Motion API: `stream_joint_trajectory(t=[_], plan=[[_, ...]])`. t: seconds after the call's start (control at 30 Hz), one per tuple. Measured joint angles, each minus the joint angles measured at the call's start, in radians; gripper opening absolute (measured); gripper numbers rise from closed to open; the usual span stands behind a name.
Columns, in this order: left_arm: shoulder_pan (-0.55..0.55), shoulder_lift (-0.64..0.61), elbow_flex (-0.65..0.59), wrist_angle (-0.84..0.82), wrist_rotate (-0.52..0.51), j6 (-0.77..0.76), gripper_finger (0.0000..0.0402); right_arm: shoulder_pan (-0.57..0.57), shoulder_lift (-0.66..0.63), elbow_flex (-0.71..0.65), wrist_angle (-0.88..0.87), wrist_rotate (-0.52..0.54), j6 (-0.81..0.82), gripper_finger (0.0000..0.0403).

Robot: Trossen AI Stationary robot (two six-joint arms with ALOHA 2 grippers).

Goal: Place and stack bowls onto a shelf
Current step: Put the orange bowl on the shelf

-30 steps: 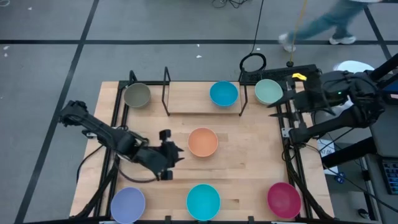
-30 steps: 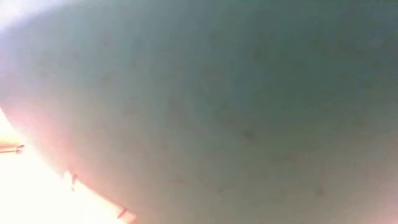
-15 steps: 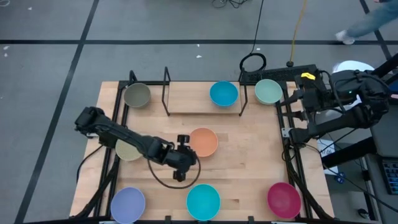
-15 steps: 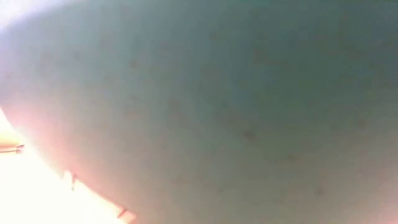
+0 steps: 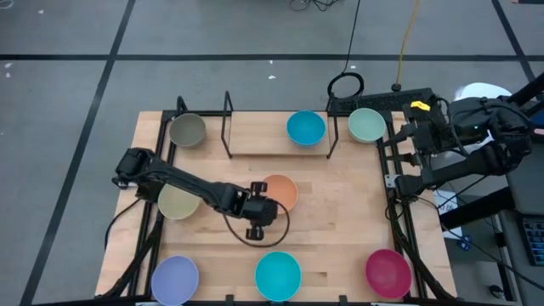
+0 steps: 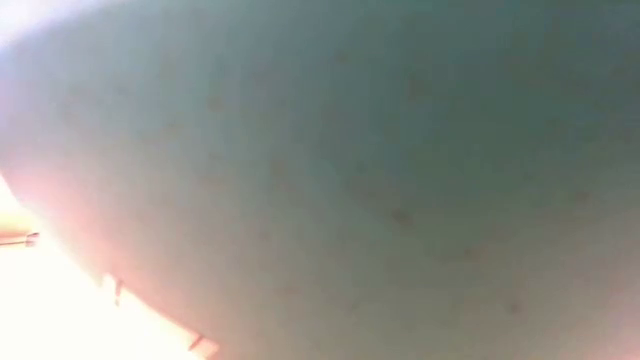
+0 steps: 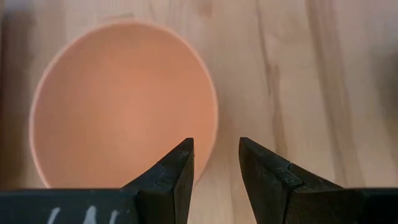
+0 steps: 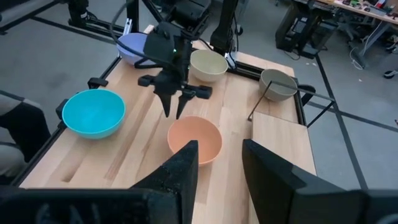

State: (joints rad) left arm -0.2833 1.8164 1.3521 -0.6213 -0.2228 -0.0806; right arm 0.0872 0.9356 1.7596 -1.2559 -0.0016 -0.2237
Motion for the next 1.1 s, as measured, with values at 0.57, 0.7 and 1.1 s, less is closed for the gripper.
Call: stream_joint_trajectory(t=[0.57, 0.7, 1.1], plan=[[0.027, 0.116, 0.002, 0.079, 0.016, -0.001, 0.0134, 0.0, -0.001, 0.0, -0.013, 0.0, 0.0, 0.0116], [0.033, 0.145, 0.002, 0.125, 0.008, -0.059, 0.0134, 0.0, -0.003, 0.0, -0.013, 0.0, 0.001, 0.0116], [0.054, 0.161, 0.0, 0.159, -0.028, -0.269, 0.0019, 0.0, -0.004, 0.0, -0.013, 0.0, 0.002, 0.0116]])
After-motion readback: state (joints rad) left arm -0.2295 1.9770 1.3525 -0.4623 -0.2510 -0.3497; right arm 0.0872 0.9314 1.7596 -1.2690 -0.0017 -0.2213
